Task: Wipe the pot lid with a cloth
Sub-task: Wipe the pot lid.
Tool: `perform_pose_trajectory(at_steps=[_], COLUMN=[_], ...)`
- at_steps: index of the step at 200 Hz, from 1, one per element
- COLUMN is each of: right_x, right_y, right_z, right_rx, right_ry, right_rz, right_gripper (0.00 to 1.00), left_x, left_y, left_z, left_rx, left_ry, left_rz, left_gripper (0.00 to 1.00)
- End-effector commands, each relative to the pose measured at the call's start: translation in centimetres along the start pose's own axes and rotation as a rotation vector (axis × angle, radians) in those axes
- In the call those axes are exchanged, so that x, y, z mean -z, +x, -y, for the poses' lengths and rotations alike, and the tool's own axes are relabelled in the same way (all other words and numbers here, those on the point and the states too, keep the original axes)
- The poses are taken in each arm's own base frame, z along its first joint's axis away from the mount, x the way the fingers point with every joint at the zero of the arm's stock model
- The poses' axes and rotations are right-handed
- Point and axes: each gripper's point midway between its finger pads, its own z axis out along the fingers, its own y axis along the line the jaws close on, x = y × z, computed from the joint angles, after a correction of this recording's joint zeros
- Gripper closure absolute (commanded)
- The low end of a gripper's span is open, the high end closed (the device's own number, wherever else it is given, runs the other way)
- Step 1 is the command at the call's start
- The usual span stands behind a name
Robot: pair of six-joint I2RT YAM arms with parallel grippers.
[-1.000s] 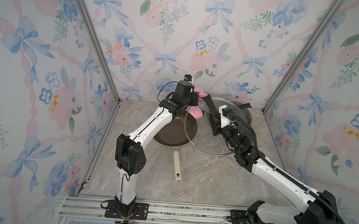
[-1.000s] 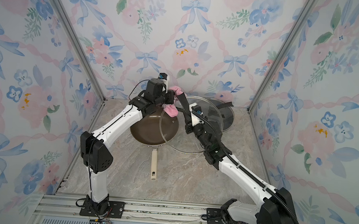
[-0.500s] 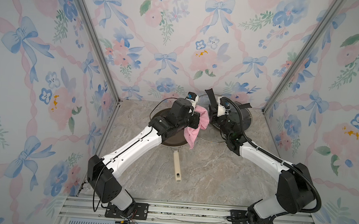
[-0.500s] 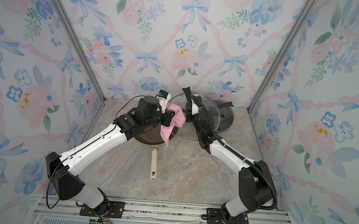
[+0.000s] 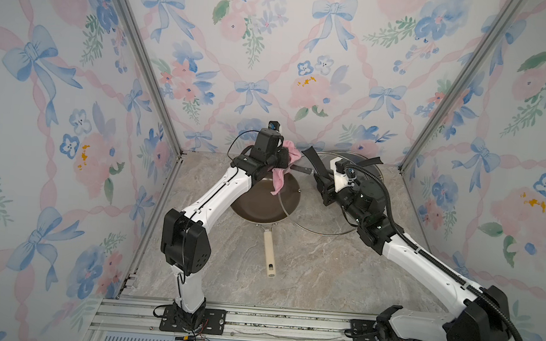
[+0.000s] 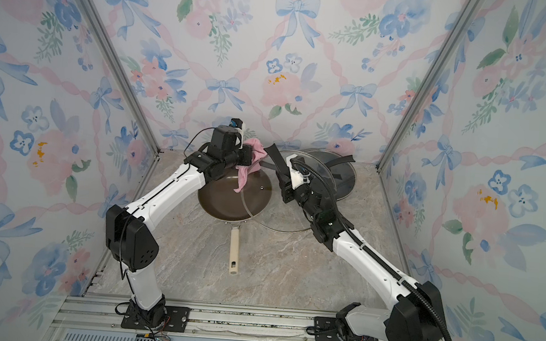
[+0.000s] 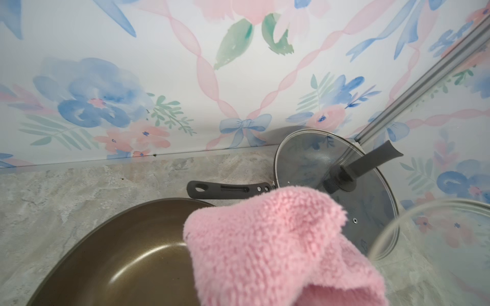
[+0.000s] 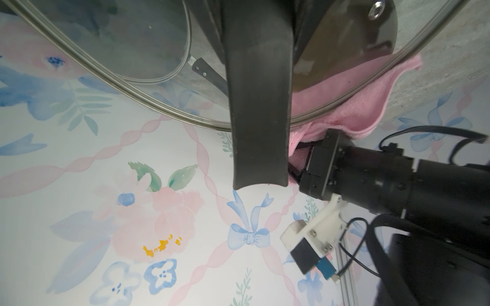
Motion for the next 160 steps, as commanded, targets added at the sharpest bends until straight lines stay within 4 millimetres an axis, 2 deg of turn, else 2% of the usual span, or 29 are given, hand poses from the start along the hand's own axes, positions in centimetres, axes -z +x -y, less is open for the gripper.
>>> perform_pose_trajectory(at_steps=[1,21,37,56,68,78,96,115,130,145,160], right_x=[2.1,1.4,0.6,-0.6,-1.5,-2.1,-3.0,-3.3,-3.2,-3.2,-3.0], right_y=[-5.2,-3.5,-2.1,-1.2,-1.2,-1.5,-2.6,-3.9,-4.4,-4.6,-5.0], right_z=[-1.6,-3.2,-5.1,-7.4,-8.4,-8.8,-9.3,-9.6,-10.0,-10.0,-9.4], right_rx=[0.093,0.165,0.254,0.426,0.514,0.567,0.640,0.699,0.752,0.787,0.782], right_ry=[-0.078,-0.175,-0.264,-0.324,-0.334,-0.324,-0.280,-0.232,-0.209,-0.180,-0.141], right_rz=[0.129,0.062,0.006,-0.018,-0.005,0.023,0.097,0.167,0.200,0.215,0.226], right_gripper=[0.96,0.95,0.95,0.96,0.98,0.99,1.00,1.00,1.00,1.00,1.00], left_x=[2.2,5.4,9.1,12.2,13.0,13.0,12.3,10.9,9.7,8.7,8.7], left_y=[-4.7,-9.0,-12.4,-14.1,-13.5,-12.2,-8.9,-6.3,-4.8,-4.1,-3.3], left_z=[-0.1,0.2,1.2,3.8,6.2,8.6,13.4,16.7,18.1,18.3,18.5], left_rx=[-0.029,-0.090,-0.140,-0.188,-0.185,-0.200,-0.274,-0.247,-0.220,-0.210,-0.215], left_ry=[0.015,0.033,0.063,0.197,0.320,0.403,0.514,0.622,0.672,0.678,0.703], left_rz=[0.106,0.211,0.305,0.352,0.333,0.300,0.241,0.158,0.104,0.079,0.057], left_gripper=[0.98,0.98,0.97,0.95,0.96,0.97,0.97,0.97,0.98,0.98,0.98])
